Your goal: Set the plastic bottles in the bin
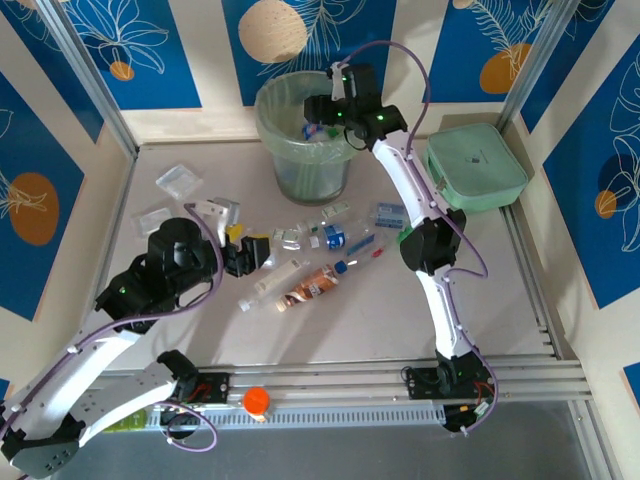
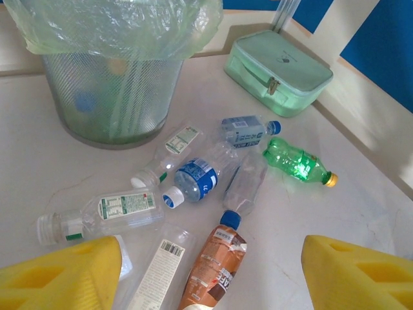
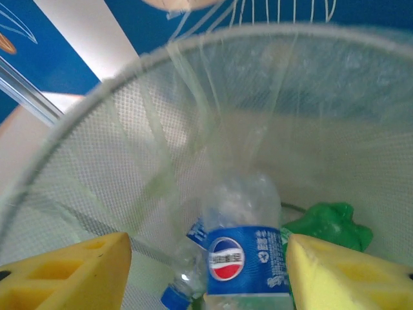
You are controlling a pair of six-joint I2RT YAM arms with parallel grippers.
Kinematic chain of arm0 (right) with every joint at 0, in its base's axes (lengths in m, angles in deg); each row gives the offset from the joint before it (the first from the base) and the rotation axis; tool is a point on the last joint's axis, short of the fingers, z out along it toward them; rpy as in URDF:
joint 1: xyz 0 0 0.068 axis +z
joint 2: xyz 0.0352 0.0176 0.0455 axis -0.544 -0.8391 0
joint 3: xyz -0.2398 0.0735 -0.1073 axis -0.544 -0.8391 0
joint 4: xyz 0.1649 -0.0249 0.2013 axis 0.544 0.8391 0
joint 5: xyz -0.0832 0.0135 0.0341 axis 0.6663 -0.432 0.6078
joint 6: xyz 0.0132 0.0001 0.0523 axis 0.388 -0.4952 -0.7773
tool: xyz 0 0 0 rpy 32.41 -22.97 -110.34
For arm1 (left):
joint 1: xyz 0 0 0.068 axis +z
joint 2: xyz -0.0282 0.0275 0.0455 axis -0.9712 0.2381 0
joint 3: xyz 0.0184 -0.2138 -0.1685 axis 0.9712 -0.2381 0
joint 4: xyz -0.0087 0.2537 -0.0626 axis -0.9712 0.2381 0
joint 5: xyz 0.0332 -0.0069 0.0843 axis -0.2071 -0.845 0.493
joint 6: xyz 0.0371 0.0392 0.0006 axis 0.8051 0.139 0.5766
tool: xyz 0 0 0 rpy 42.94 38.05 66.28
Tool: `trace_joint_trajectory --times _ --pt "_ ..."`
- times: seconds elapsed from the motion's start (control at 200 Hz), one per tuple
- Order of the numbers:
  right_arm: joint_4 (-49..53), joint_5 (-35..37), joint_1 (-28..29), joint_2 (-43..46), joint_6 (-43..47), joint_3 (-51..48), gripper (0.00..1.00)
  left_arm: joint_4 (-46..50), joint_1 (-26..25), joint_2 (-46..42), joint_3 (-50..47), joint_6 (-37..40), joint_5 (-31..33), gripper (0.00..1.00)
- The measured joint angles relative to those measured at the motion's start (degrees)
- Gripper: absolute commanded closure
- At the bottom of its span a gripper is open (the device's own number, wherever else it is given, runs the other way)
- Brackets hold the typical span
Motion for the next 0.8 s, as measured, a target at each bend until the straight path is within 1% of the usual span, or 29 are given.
trace_joint_trajectory --times 0.14,0.31,0.475,0.55,0.615,0.745,0.8 --pt "0.2 -0.6 0.2 -0.3 0.0 0.2 0.3 0.0 0.0 0.1 -0.2 0.0 0.0 0.27" --pt "0.6 -0.7 0.3 -0.2 0.2 1.4 0.3 0.0 0.0 0.1 -0.2 0.0 0.0 0.26" --pt "3.1 -0.6 0.3 2.7 1.0 1.4 0.31 0.7 0.0 0.1 0.6 0.0 0.0 0.26" --pt "4.4 -0.5 0.5 6.4 1.6 0.9 0.32 1.8 0.0 0.1 2.1 0.2 0.0 0.26" --pt "4.9 0.1 0.8 11.3 2.3 -1.1 0.32 3.0 0.0 0.2 3.8 0.3 -0.7 0.26" --pt "6.0 2.9 3.4 23.9 4.5 -6.4 0.33 6.3 0.0 1.7 8.0 0.9 -5.5 0.27" --pt "6.0 4.2 5.3 30.6 5.0 -10.8 0.33 8.0 0.0 2.8 9.4 1.3 -7.5 0.28"
